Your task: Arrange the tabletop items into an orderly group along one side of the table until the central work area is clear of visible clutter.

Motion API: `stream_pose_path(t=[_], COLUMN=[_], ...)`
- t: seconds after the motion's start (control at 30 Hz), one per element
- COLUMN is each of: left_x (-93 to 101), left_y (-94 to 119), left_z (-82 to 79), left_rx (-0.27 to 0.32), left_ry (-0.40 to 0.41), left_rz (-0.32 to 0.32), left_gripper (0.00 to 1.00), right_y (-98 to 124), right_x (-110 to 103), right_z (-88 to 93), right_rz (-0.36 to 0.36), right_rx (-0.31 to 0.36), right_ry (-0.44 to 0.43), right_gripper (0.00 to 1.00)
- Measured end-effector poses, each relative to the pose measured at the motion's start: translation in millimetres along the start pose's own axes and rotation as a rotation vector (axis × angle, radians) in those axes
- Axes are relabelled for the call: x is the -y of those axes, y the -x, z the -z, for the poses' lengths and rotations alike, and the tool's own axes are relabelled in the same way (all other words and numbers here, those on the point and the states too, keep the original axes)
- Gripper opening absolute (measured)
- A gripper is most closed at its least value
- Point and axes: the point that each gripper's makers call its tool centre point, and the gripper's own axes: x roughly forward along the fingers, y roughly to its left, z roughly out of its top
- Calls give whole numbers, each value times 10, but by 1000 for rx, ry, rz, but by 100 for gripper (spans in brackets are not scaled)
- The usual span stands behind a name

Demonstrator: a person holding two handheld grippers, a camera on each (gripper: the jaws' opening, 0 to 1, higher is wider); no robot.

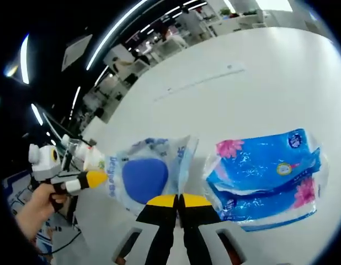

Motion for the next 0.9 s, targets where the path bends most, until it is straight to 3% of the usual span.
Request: stream_pose_path(t=[0.3, 0.5, 0.8, 0.9], left_x=[-2, -89, -42, -19], left_y=[-67, -28, 79, 141], left_z=[-24, -1, -41, -110], left_rx=[29, 50, 97, 138], left_ry=[28, 31, 1, -37], left_rz=[-5, -54, -28, -31], left_gripper=[0, 0, 0, 14], right_y=[0, 49, 217, 295], right_x=[5, -70, -191, -274], right_z=[-11, -74, -139, -140], right_rz=[24, 13, -2, -27], right_rx=[11, 41, 84, 99], right_ry=[75, 87, 82, 82], right_gripper=[7, 16, 20, 20])
